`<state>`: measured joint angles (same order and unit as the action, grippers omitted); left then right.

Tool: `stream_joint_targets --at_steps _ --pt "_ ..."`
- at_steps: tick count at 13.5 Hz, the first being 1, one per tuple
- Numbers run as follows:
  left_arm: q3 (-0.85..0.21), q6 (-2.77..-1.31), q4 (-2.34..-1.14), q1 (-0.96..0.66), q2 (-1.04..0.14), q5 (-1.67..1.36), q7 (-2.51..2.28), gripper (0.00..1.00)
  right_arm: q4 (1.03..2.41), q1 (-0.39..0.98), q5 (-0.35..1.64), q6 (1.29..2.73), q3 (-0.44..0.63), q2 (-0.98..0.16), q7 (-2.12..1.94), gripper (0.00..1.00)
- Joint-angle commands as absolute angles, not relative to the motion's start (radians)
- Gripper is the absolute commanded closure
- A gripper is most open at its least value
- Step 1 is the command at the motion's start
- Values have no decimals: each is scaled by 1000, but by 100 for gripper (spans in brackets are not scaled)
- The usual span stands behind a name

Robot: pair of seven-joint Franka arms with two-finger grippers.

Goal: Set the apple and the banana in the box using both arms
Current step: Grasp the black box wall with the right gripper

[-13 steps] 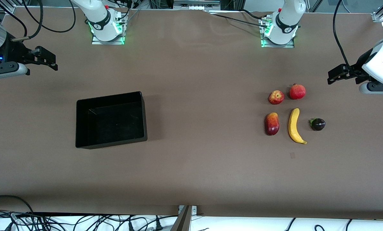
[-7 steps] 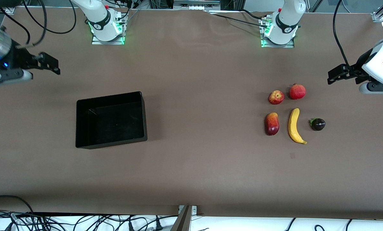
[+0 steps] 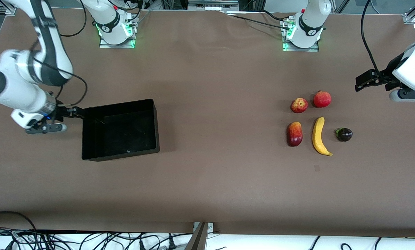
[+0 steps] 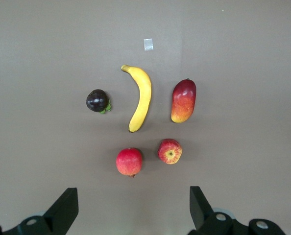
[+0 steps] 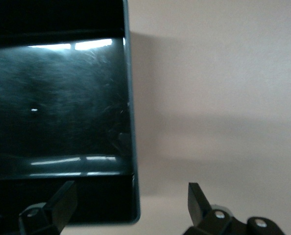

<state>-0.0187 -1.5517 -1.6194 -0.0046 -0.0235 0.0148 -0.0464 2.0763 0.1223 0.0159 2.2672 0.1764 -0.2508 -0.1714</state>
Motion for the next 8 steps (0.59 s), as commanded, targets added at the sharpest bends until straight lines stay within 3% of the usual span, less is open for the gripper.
stream_joint_targets --at_steps 1,8 --pt "-25 -1545 -1617 -2 -25 38 -40 0 2095 109 18 2351 170 -299 -196 0" --pt "-25 -1523 -1620 -5 -43 40 -52 0 2108 95 100 2454 164 -403 -213 37"
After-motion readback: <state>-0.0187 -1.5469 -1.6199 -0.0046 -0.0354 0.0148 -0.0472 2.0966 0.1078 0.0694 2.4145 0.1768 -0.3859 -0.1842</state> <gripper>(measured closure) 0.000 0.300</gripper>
